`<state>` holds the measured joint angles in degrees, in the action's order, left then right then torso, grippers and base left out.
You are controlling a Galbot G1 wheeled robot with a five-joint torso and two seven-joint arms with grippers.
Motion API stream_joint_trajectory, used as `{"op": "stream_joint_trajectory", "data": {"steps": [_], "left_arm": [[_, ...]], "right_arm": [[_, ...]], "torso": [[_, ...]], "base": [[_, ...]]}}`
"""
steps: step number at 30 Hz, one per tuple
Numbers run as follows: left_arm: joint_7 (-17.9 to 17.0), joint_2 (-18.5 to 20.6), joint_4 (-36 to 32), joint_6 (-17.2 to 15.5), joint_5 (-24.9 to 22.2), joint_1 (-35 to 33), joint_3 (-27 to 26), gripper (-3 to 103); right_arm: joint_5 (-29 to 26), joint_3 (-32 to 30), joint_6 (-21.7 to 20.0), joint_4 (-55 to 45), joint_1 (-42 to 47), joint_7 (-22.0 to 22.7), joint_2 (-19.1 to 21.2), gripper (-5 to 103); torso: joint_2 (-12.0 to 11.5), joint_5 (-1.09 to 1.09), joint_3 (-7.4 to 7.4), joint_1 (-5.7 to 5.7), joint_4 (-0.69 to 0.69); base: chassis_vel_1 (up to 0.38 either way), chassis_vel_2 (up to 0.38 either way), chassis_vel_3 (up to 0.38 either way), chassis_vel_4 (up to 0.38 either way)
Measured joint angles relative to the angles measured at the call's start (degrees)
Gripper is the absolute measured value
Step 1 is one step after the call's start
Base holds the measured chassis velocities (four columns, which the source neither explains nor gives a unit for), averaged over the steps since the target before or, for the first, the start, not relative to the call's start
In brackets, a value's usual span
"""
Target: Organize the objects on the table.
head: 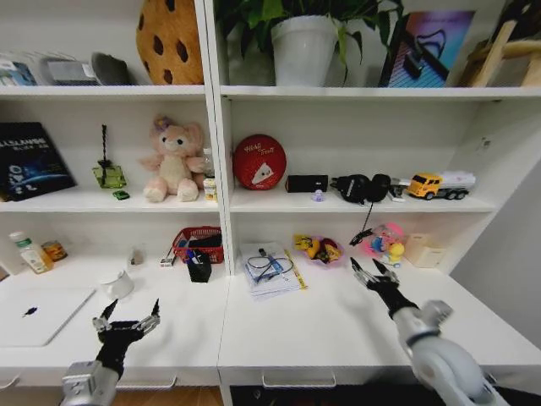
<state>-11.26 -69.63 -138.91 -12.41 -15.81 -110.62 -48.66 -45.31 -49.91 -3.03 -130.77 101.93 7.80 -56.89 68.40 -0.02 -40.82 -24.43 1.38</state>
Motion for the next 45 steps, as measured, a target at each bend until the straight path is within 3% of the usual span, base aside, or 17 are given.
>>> {"op": "stream_joint_trajectory", "data": {"steps": [1,4,7,12,22,24,32,45], "left_arm": [[0.0,0.0,0.0,0.0,0.0,0.0,0.0,100],[0.0,0.0,0.0,0.0,0.0,0.0,0.0,100],[0.01,0.0,0.0,0.0,0.0,0.0,0.0,100],[0.0,0.0,-0.01,0.0,0.0,0.0,0.0,100],[0.0,0.0,0.0,0.0,0.0,0.0,0.0,100],[0.0,0.0,0.0,0.0,0.0,0.0,0.0,100],[0.0,0.0,0.0,0.0,0.0,0.0,0.0,100],[0.0,0.0,0.0,0.0,0.0,0.0,0.0,100]], "right_arm": [[2.29,-2.37,4.33,-2.35,4.63,-2.14,-2.88,97],[4.29,-3.12,6.49,-2.75,6.09,-3.33,-4.39,99],[11.11,-3.95,11.58,-3.14,9.46,-4.92,-11.83,100],[13.85,-3.64,13.7,-3.57,11.09,-4.95,-17.18,100],[14.79,-2.25,14.97,-3.83,12.68,-4.82,-19.21,100],[17.18,0.51,16.77,-1.04,16.79,-5.88,-20.33,100],[18.55,0.92,19.78,-0.58,21.97,-6.65,-21.4,100],[19.7,1.32,21.09,-0.13,22.13,-7.73,-21.53,100]], "torso": [[0.6,0.0,-0.31,-0.27,-0.02],[0.92,0.01,-0.5,-0.43,-0.06],[2.16,0.03,-1.2,-1.02,-0.02],[3.68,0.02,-2.03,-1.7,-0.03],[5.04,0.0,-2.69,-2.46,-0.01],[5.8,0.03,-3.07,-2.8,0.0],[7.17,0.01,-3.78,-3.48,0.0],[11.67,0.02,-6.24,-5.52,-0.01]], "base": [[0.0,0.0,0.0,0.0],[0.0,0.0,0.0,0.0],[0.0,0.0,0.0,0.0],[0.0,0.0,0.0,0.0],[0.0,0.0,0.0,0.0],[0.0,0.0,0.0,0.0],[0.0,0.0,0.0,0.0],[0.0,0.0,0.0,0.0]]}}
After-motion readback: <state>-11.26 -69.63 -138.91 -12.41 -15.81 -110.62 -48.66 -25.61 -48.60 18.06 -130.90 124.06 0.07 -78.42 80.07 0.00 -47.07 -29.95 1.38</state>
